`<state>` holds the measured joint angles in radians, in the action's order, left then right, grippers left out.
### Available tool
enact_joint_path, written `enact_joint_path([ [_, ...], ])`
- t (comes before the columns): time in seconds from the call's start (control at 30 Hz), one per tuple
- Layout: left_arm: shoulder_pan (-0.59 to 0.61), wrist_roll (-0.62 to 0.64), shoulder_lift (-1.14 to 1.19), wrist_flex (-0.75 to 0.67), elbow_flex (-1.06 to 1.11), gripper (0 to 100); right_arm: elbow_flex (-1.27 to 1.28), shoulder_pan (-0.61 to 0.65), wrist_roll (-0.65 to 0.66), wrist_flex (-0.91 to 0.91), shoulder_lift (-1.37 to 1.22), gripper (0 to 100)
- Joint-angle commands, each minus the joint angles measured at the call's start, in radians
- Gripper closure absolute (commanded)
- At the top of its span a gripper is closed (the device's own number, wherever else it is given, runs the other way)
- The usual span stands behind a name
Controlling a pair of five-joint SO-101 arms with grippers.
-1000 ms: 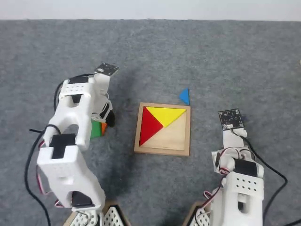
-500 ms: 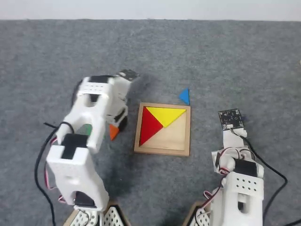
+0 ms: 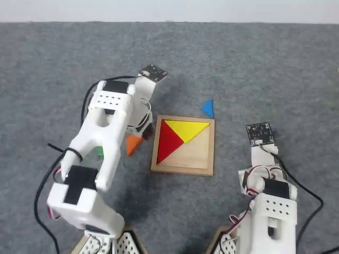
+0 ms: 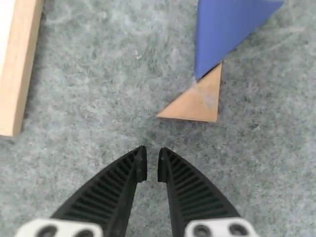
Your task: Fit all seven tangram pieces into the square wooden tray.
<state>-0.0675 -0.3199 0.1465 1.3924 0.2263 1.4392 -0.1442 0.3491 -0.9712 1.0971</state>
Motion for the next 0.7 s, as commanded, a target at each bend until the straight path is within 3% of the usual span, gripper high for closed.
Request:
enact_joint_path([
  [0.0, -0.015, 0.0, -0.064, -0.025, 0.031, 78, -0.006, 0.007, 0.006, 0.019, 0.015, 94.1],
  [0.3, -0.002, -0.034, -0.064, -0.239, 0.26, 78, -0.006, 0.007, 0.006, 0.019, 0.015, 94.1],
  [0.67, 0.117, -0.075, 0.172, -0.239, 0.119, 78, -0.006, 0.007, 0.006, 0.021, 0.016, 94.1],
])
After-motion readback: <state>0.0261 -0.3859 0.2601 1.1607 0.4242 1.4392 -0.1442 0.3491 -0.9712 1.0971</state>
